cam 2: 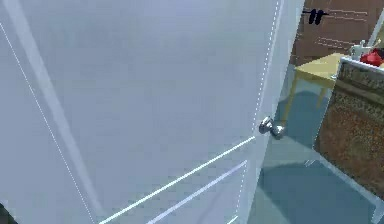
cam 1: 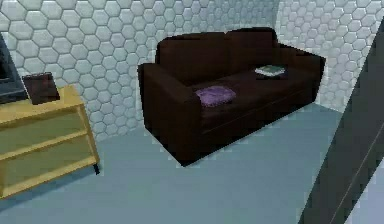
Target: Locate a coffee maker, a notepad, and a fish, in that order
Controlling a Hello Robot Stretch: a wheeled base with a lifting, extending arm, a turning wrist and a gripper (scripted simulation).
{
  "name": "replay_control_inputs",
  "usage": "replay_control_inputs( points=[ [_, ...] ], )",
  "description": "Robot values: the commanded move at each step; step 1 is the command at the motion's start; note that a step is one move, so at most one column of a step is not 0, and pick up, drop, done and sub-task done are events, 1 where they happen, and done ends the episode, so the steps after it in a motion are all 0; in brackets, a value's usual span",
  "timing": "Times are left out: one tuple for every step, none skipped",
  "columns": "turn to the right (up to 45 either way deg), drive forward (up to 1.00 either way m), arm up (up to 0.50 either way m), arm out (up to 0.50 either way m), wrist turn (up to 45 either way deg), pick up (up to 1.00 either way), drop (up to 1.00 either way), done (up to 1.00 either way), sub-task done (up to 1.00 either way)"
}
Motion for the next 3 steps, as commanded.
replay_control_inputs(
  points=[
    [-36.0, 0.0, 0.0, 0.0, 0.0, 0.0, 0.0, 0.0, 0.0],
    [0.0, 0.3, 0.0, 0.0, 0.0, 0.0, 0.0, 0.0, 0.0],
    [-24.0, 0.0, 0.0, 0.0, 0.0, 0.0, 0.0, 0.0, 0.0]
  ],
)
